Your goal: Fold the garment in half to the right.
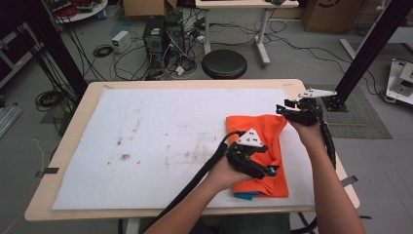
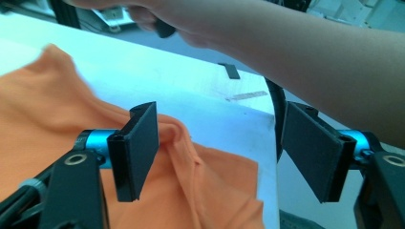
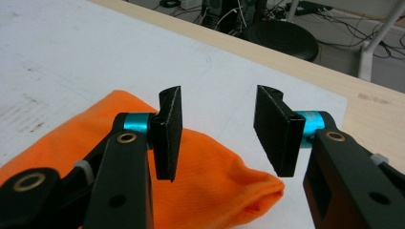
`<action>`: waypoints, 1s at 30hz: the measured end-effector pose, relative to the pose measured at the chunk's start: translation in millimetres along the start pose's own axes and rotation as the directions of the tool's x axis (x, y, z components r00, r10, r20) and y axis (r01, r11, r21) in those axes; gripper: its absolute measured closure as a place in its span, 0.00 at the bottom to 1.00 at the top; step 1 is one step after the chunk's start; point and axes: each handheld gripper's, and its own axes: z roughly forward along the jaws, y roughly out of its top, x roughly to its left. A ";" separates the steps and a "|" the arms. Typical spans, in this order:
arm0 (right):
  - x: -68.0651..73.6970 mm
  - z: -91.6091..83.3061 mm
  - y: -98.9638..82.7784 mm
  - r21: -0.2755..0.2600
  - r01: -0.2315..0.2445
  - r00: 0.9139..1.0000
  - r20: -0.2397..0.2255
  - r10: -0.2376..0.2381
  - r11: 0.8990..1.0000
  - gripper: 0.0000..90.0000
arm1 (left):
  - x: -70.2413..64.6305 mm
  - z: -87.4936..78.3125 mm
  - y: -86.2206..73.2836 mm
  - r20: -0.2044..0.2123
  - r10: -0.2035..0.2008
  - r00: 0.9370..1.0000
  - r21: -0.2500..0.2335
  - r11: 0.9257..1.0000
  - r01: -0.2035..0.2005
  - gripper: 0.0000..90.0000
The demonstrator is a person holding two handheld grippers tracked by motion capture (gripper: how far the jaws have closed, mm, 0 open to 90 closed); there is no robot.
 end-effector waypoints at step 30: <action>111.5 46.5 -37.1 0.232 0.255 0.943 -0.273 -0.189 0.939 0.67 | 39.9 -109.3 -65.4 -0.237 -0.078 0.968 -0.027 0.997 0.074 0.27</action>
